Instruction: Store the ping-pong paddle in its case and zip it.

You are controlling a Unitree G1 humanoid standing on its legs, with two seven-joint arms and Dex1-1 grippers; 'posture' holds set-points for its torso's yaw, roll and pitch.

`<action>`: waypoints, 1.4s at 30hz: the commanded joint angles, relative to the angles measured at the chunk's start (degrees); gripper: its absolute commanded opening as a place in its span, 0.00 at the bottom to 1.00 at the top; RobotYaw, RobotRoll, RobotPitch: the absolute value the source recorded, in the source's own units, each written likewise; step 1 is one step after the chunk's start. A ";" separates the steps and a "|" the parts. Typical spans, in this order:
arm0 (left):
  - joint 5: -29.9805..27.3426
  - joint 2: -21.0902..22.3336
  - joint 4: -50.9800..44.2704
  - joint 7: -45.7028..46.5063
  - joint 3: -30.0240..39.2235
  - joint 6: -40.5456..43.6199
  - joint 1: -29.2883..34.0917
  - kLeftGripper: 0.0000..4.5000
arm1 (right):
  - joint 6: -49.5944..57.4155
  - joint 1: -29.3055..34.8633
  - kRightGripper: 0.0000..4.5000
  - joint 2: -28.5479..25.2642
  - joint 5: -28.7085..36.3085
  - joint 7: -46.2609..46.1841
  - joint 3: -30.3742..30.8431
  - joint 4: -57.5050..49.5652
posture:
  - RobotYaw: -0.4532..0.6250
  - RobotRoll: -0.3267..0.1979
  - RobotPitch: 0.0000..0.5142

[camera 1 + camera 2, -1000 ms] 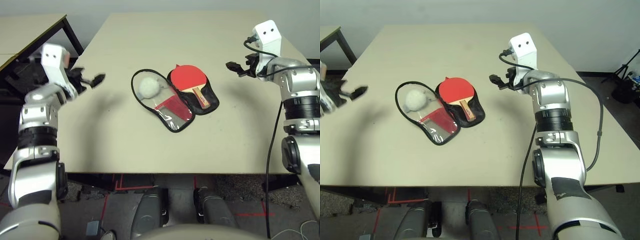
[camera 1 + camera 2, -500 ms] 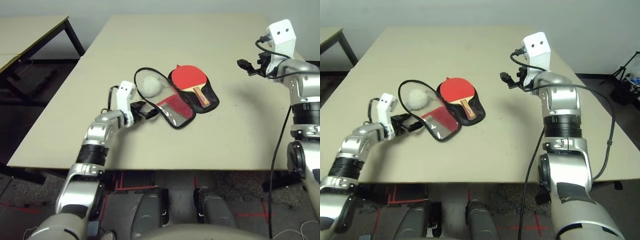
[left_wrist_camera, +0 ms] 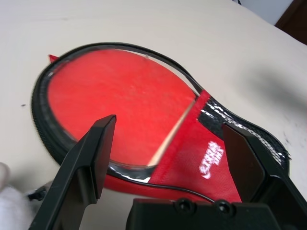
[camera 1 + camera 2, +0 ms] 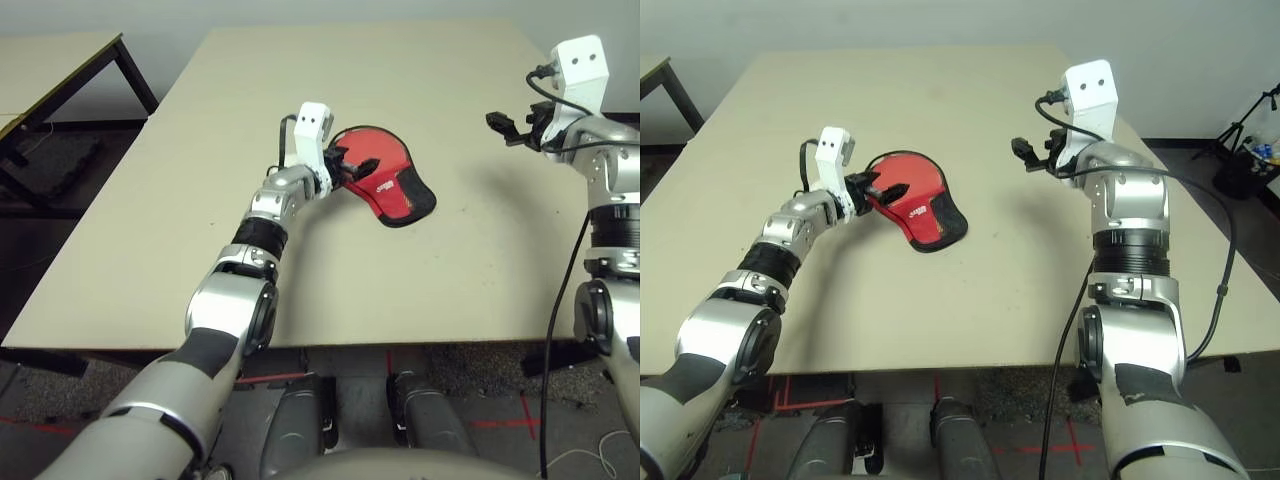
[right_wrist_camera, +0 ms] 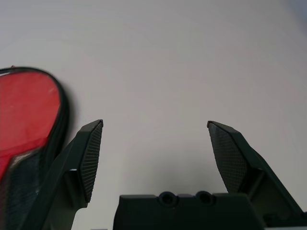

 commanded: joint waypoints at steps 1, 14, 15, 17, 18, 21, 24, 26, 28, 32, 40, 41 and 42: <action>-1.91 2.11 -9.51 -2.03 1.43 3.63 2.02 1.00 | 21.05 -2.53 0.99 2.16 8.00 -0.78 -8.48 5.88 | 0.45 0.62 0.25; -5.38 8.37 -36.01 -1.19 2.77 18.21 15.27 1.00 | 41.27 0.83 0.99 10.10 11.55 -6.25 -17.17 5.36 | 0.47 0.62 0.24; -5.52 8.44 -36.43 -0.75 3.06 18.41 15.53 1.00 | 41.37 1.10 0.99 10.70 11.50 -6.52 -17.40 5.34 | 0.48 0.62 0.23; -5.80 8.17 -37.06 0.15 3.57 18.76 15.75 1.00 | 40.72 1.33 0.99 12.38 11.29 -7.22 -17.72 5.92 | 0.48 0.62 0.23; -5.93 7.97 -37.34 0.43 3.70 18.88 15.76 1.00 | 40.08 1.30 0.99 13.18 11.22 -7.56 -17.75 6.35 | 0.48 0.62 0.23; -6.28 7.43 -37.91 0.91 3.54 19.19 15.67 1.00 | 37.44 0.71 0.99 14.78 11.13 -8.42 -17.44 7.99 | 0.48 0.62 0.23; -6.40 6.97 -38.28 1.01 3.00 19.30 15.53 1.00 | 32.68 -0.58 0.99 15.86 11.01 -9.53 -17.64 11.01 | 0.48 0.62 0.24; -6.60 6.71 -38.46 1.28 2.95 19.34 15.30 1.00 | 28.85 -1.55 0.99 16.39 11.11 -10.13 -17.94 13.48 | 0.48 0.62 0.24; -6.77 6.56 -38.45 1.59 3.02 19.34 15.00 1.00 | 24.57 -2.56 0.99 16.70 11.29 -11.08 -18.65 16.74 | 0.48 0.62 0.24; -6.95 6.44 -38.67 1.91 2.92 19.39 14.86 1.00 | 18.59 -3.65 0.99 17.05 12.18 -12.69 -19.50 21.82 | 0.48 0.62 0.25; -7.14 6.13 -38.78 2.09 2.65 19.46 14.80 1.00 | 10.48 -4.71 0.99 17.63 14.93 -15.51 -21.03 29.42 | 0.47 0.62 0.27; -7.11 6.10 -38.68 2.05 2.60 19.42 14.74 1.00 | 9.63 -4.77 0.99 17.75 15.31 -15.82 -21.28 30.21 | 0.47 0.62 0.27; -7.10 6.01 -38.63 2.10 2.57 19.43 14.70 1.00 | 8.85 -4.71 0.99 17.85 15.54 -15.90 -21.27 30.84 | 0.47 0.62 0.28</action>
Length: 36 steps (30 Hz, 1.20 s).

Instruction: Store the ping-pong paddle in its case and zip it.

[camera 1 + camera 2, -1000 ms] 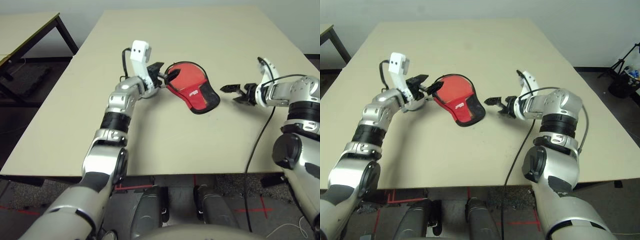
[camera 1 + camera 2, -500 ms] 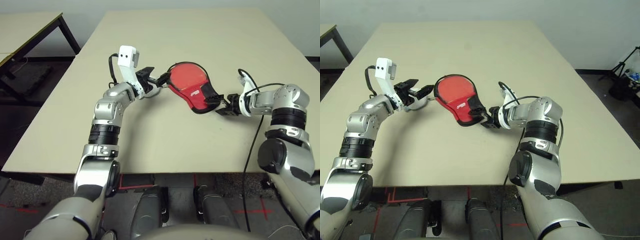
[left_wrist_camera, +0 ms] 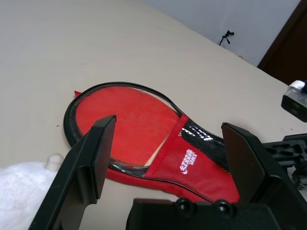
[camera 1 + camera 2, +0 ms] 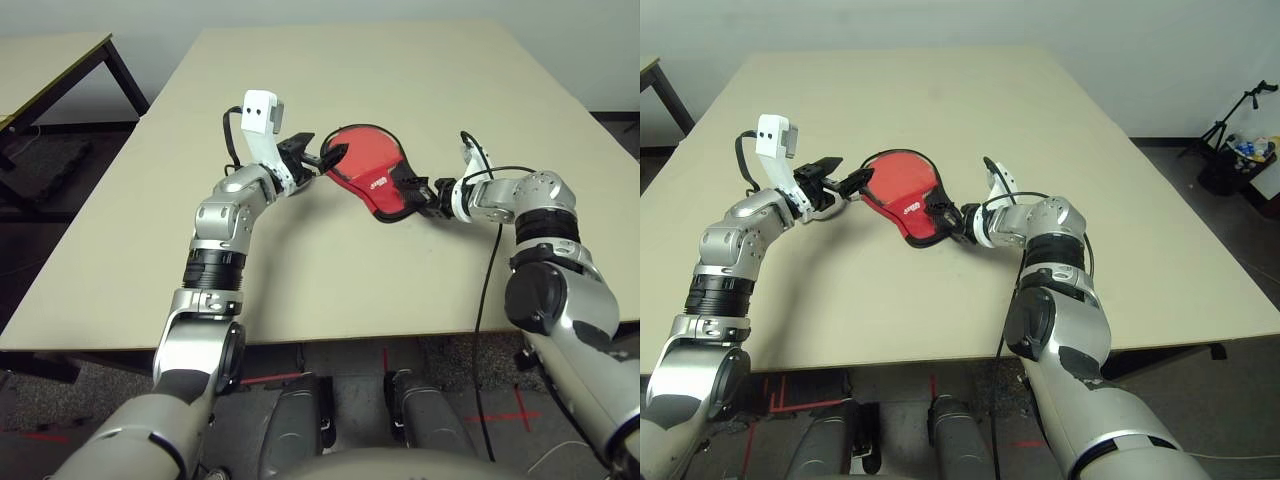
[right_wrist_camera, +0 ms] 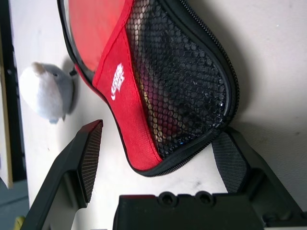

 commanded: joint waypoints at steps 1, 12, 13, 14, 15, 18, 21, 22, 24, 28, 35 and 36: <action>-0.09 -0.42 -0.33 0.17 -0.62 0.50 -0.34 1.00 | -3.68 0.85 0.99 1.26 0.69 -1.80 -0.03 4.04 | 0.47 0.62 0.28; 0.06 -0.43 -0.58 0.57 -0.48 0.19 0.00 1.00 | -8.44 2.15 0.44 1.85 1.31 0.67 2.95 6.56 | 0.49 0.62 0.24; 0.12 -0.39 -0.42 0.60 -0.47 0.08 -0.09 1.00 | -8.66 2.24 0.37 1.77 1.24 0.85 3.26 6.68 | 0.49 0.62 0.24; 0.17 -0.35 -0.29 0.63 -0.44 -0.01 -0.18 1.00 | -8.81 2.28 0.29 1.70 1.23 1.00 3.52 6.79 | 0.49 0.62 0.25; 0.19 -0.35 -0.22 0.65 -0.43 -0.07 -0.25 1.00 | -8.71 2.30 0.22 1.59 1.26 1.15 3.74 6.74 | 0.49 0.62 0.25; 0.20 -0.44 -0.39 0.76 -0.50 -0.05 -0.17 1.00 | -7.08 2.48 0.02 1.43 1.54 1.48 4.36 5.64 | 0.49 0.62 0.25; 0.39 -0.48 -0.67 0.74 -0.85 -0.04 0.18 1.00 | -0.24 3.63 0.00 1.70 2.61 0.89 4.92 0.95 | 0.48 0.62 0.25; 0.43 -0.45 -0.70 0.70 -0.93 -0.05 0.23 1.00 | 3.05 4.37 0.00 1.97 3.18 0.08 4.90 -1.65 | 0.48 0.62 0.25; 0.54 -0.33 -0.81 0.64 -1.08 -0.05 0.30 1.00 | 12.86 7.07 0.00 2.87 4.89 -2.25 4.31 -10.26 | 0.48 0.62 0.25; 0.89 0.01 -0.88 0.68 -1.30 -0.32 0.46 1.00 | 28.12 14.54 0.00 7.66 11.78 -12.63 -1.77 -29.09 | 0.48 0.62 0.26; 1.08 0.02 -0.13 0.55 -1.75 -1.19 0.71 1.00 | 19.24 34.17 0.00 26.97 60.21 -69.01 -5.36 -63.14 | 0.45 0.62 0.27; 1.08 0.00 -0.01 0.50 -1.92 -1.30 0.72 1.00 | 10.71 38.20 0.00 24.59 74.10 -80.23 1.95 -65.00 | 0.44 0.62 0.26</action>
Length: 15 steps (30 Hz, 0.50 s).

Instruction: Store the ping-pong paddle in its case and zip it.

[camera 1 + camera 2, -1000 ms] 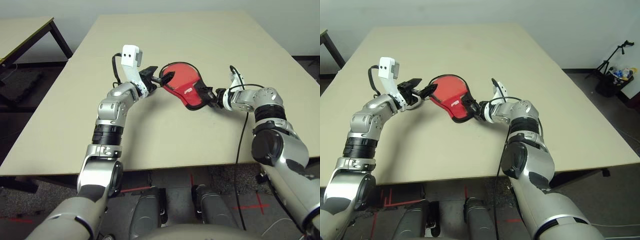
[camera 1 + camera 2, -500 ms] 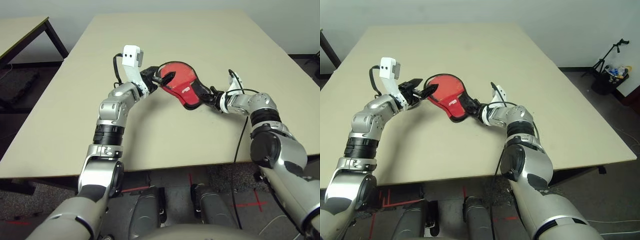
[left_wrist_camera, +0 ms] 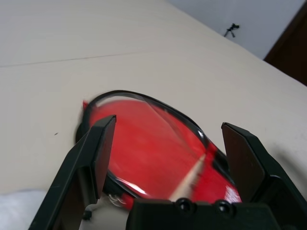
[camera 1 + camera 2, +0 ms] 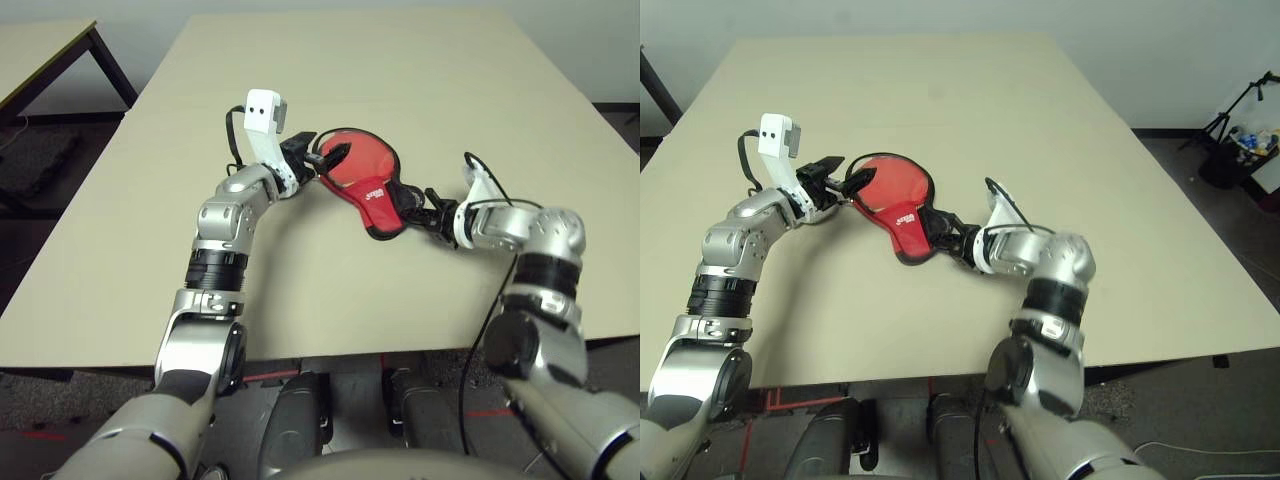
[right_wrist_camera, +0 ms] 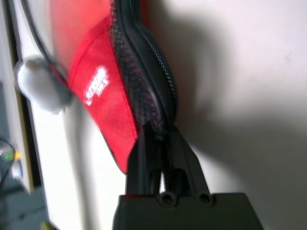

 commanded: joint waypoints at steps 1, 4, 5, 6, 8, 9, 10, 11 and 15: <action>0.85 0.22 0.72 -0.29 -0.69 -0.57 0.60 1.00 | -23.04 14.18 0.00 6.36 38.32 -38.05 16.91 -10.19 | 0.44 0.62 0.27; 0.91 0.10 1.64 -0.62 -1.16 -1.03 -0.03 1.00 | -36.75 18.82 0.00 6.91 43.00 -49.38 25.61 -20.19 | 0.42 0.62 0.27; 0.94 0.08 2.16 -0.74 -1.23 -1.23 -0.36 1.00 | -40.74 20.80 0.00 5.92 43.00 -50.08 28.79 -23.41 | 0.42 0.62 0.27; 0.99 0.01 2.75 -0.88 -1.30 -1.50 -0.68 1.00 | -45.03 23.52 0.00 4.22 43.00 -50.31 32.71 -27.15 | 0.41 0.62 0.27; 1.05 -0.18 3.74 -1.17 -1.42 -2.04 -1.19 1.00 | -53.60 28.13 0.00 0.51 43.00 -50.31 40.18 -33.77 | 0.39 0.62 0.28; 1.06 -0.29 4.18 -1.31 -1.55 -2.26 -1.42 1.00 | -58.00 30.15 0.00 -1.61 43.00 -50.31 44.02 -36.93 | 0.38 0.62 0.28; 1.07 -0.39 4.48 -1.41 -1.67 -2.46 -1.56 1.00 | -62.17 31.81 0.00 -3.63 43.00 -50.31 47.52 -39.77 | 0.38 0.62 0.28; 1.06 -0.52 4.76 -1.52 -1.80 -2.64 -1.68 1.00 | -66.91 33.23 0.00 -5.65 43.00 -50.31 51.12 -42.69 | 0.38 0.62 0.28; 1.08 -1.09 5.69 -1.89 -2.07 -3.24 -2.12 1.00 | -85.39 35.16 0.00 -16.06 43.00 -50.31 64.04 -52.74 | 0.36 0.62 0.29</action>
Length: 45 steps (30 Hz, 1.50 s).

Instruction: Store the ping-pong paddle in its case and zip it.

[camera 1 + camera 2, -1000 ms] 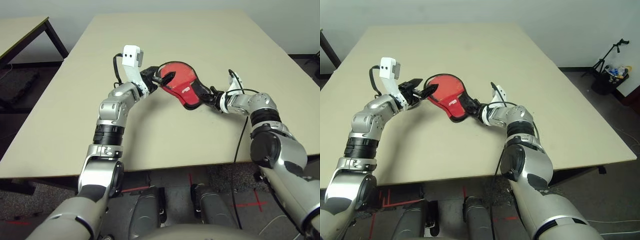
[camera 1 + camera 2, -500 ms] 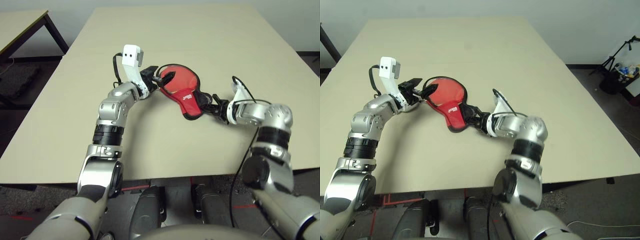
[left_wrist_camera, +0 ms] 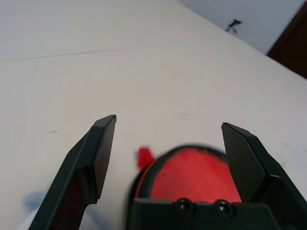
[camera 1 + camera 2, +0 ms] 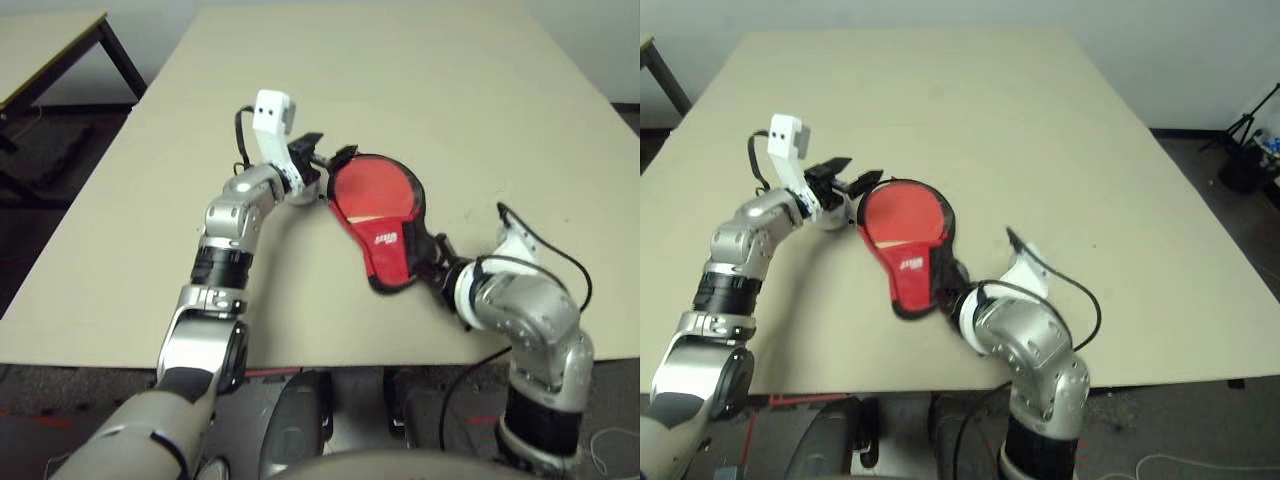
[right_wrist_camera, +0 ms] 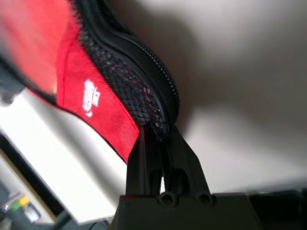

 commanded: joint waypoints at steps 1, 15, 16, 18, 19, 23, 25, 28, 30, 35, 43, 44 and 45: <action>0.88 -0.31 1.29 -0.55 -0.72 -0.96 -0.50 1.00 | -15.71 0.96 0.00 -7.52 0.85 -0.65 11.12 -8.49 | 0.36 0.62 0.29; 1.12 -1.02 1.45 -0.06 -0.55 -1.37 0.10 1.00 | -8.60 -7.60 0.39 -14.46 0.85 -0.65 6.21 1.96 | 0.36 0.62 0.29; 1.13 -0.99 1.37 -0.04 -0.49 -1.34 0.10 1.00 | -6.10 -7.78 0.47 -13.68 0.85 -0.65 5.06 2.95 | 0.36 0.62 0.29; 1.12 -0.77 1.39 -0.03 -0.24 -1.37 0.04 1.00 | -0.92 -8.08 0.61 -12.60 0.85 -0.57 3.06 4.69 | 0.36 0.62 0.29; 1.15 -0.69 1.49 -0.01 -0.12 -1.44 0.01 1.00 | 1.20 -8.13 0.67 -11.97 0.85 -0.59 2.41 5.24 | 0.36 0.62 0.29; 1.30 -0.70 1.25 0.20 0.03 -1.47 0.18 1.00 | 7.57 -7.52 0.94 -12.49 0.85 0.49 0.90 5.96 | 0.37 0.62 0.29; 1.31 -0.65 1.10 0.18 0.08 -1.41 0.23 1.00 | 9.71 -6.63 0.99 -15.19 0.85 2.09 0.53 5.45 | 0.36 0.62 0.29; 1.37 -0.49 1.35 0.07 0.14 -1.45 0.02 1.00 | 17.01 -5.60 0.99 -24.45 0.85 11.90 -3.05 8.10 | 0.36 0.62 0.29; 1.42 -0.48 1.48 0.02 0.18 -1.50 -0.09 1.00 | 23.65 -5.35 0.99 -31.41 0.85 21.85 -6.30 11.89 | 0.36 0.62 0.29; 1.58 -0.55 1.98 -0.27 0.06 -1.60 -0.70 1.00 | 50.75 -27.96 0.99 -54.47 0.85 49.77 -8.06 37.38 | 0.36 0.62 0.30; 2.82 1.73 4.40 -2.20 -0.07 -3.24 -2.85 1.00 | 51.53 -43.92 0.99 -50.61 -37.21 96.25 3.00 38.54 | 0.37 0.62 0.28; 3.14 2.39 4.77 -2.84 -0.26 -3.46 -3.20 1.00 | 51.36 -44.20 0.99 -49.64 -40.19 99.19 3.89 39.43 | 0.38 0.62 0.28; 3.50 3.21 5.14 -3.61 -0.53 -3.66 -3.57 1.00 | 51.29 -44.38 0.99 -48.80 -42.96 102.40 4.81 40.14 | 0.38 0.62 0.27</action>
